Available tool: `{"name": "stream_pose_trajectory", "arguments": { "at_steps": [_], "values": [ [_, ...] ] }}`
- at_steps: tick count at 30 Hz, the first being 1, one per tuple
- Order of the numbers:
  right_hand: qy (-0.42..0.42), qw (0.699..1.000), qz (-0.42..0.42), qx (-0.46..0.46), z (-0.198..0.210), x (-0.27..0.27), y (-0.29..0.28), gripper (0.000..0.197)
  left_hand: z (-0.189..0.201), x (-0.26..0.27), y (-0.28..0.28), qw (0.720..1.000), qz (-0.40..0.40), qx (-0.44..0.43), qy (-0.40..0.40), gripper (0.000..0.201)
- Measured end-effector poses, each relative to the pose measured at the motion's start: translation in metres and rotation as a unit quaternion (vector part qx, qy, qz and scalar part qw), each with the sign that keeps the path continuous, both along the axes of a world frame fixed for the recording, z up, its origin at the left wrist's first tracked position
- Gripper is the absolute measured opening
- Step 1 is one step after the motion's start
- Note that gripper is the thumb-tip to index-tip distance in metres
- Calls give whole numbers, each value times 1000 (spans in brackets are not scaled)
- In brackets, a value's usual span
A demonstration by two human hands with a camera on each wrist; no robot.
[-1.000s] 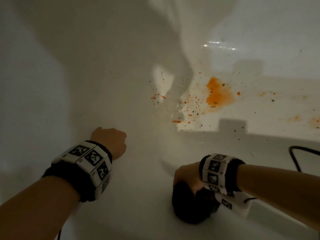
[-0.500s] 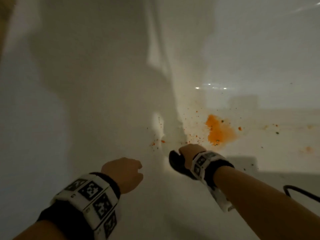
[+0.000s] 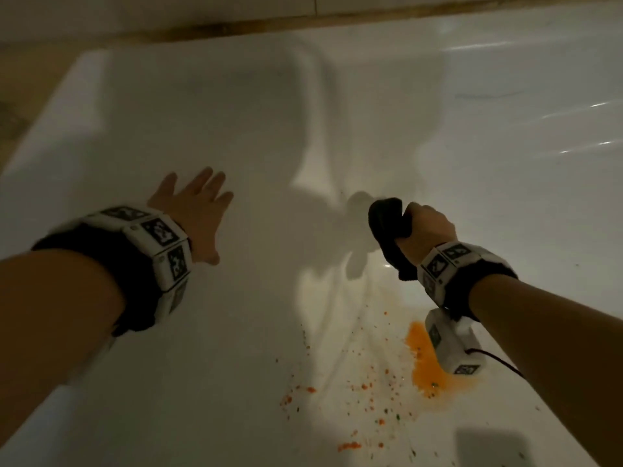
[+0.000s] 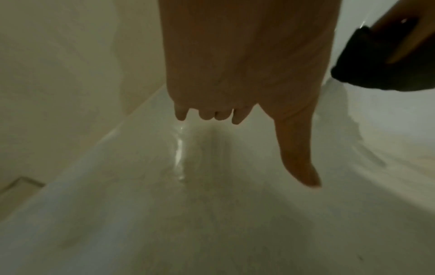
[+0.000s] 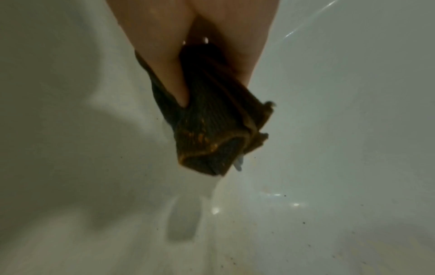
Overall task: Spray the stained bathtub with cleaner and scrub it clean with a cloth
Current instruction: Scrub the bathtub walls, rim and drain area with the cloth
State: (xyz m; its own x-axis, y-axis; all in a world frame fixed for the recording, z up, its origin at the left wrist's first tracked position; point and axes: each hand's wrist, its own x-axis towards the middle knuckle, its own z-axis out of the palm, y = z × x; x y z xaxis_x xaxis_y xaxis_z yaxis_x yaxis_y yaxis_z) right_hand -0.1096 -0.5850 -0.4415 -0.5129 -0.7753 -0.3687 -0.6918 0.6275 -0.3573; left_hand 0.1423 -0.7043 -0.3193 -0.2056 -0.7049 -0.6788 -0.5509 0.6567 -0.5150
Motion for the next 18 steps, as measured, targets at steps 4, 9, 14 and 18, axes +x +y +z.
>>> {"name": "stream_pose_trajectory", "arguments": {
  "at_steps": [4,9,14,18],
  "values": [
    [3,986,-85,-140,11,6,-14,23,-9,20,6,998,8,-6,-63,129],
    [50,941,-167,-289,30,8,-40,26,-14,25,16,999,35,-15,-2,98],
    [100,962,-136,-215,32,-1,-62,45,-18,29,10,998,47,-10,30,98],
    [83,979,-97,-156,18,20,-82,56,-17,30,10,997,46,-7,55,98]
  ]
}}
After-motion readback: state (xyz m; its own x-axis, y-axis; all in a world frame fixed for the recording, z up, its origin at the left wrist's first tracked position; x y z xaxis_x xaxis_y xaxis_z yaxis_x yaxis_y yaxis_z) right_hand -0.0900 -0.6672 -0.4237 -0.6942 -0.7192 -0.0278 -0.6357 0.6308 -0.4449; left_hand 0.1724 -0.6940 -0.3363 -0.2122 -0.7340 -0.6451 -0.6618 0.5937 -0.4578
